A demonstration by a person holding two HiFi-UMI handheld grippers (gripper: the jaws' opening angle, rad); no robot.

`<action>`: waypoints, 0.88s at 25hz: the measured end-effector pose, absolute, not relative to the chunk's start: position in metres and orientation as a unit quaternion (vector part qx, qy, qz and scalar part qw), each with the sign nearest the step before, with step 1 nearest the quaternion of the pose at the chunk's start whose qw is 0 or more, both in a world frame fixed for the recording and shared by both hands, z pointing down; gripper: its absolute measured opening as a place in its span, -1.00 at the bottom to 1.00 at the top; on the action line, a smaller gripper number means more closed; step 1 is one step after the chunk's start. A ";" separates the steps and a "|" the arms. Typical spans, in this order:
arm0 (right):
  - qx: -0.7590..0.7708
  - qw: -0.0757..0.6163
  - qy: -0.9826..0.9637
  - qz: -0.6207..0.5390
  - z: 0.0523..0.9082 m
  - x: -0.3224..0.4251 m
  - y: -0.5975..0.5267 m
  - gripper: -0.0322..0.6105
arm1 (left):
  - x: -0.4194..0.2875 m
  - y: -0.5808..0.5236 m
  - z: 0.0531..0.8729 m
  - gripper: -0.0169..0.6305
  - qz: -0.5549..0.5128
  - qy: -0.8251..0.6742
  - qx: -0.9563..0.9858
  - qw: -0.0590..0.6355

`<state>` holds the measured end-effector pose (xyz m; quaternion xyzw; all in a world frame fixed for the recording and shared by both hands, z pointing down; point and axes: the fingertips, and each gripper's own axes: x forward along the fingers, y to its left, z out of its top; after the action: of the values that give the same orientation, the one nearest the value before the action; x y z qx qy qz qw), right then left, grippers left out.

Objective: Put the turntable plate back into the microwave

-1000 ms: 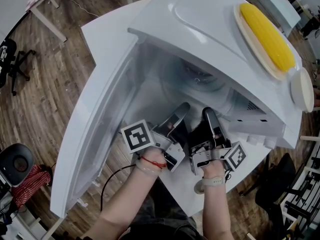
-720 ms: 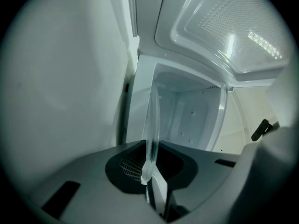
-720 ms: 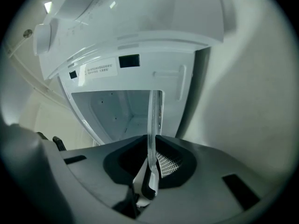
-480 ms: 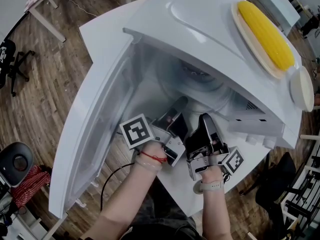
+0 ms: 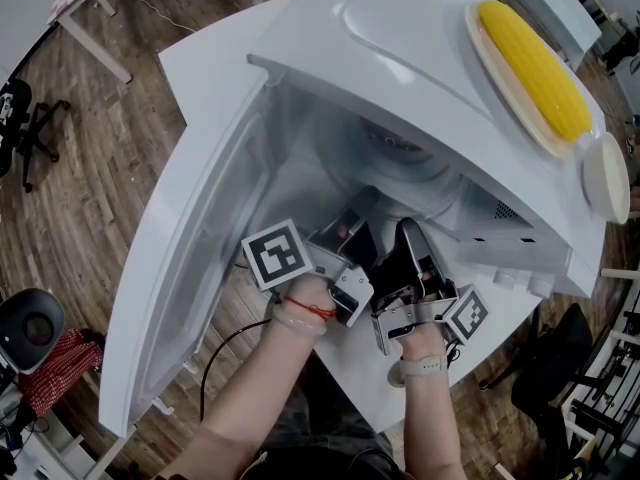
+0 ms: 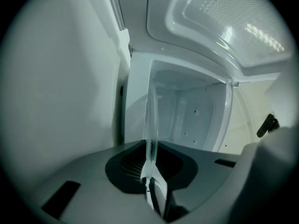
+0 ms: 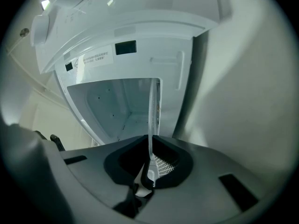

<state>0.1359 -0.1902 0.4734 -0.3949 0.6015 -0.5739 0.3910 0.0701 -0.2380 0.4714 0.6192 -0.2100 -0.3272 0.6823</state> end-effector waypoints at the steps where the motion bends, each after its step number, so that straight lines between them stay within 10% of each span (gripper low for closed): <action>1: -0.395 0.394 0.599 -0.574 0.473 0.136 -0.191 -0.76 | 0.070 -0.238 0.471 -0.80 -0.327 -0.209 0.621 0.682; 22: -0.421 0.433 0.562 -0.565 0.479 0.161 -0.199 -0.77 | 0.073 -0.223 0.473 -0.80 -0.310 -0.186 0.618 0.698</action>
<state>0.1614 -0.1987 0.4787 -0.4215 0.5617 -0.5649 0.4333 0.0734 -0.2233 0.4734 0.6183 -0.1858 -0.3096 0.6981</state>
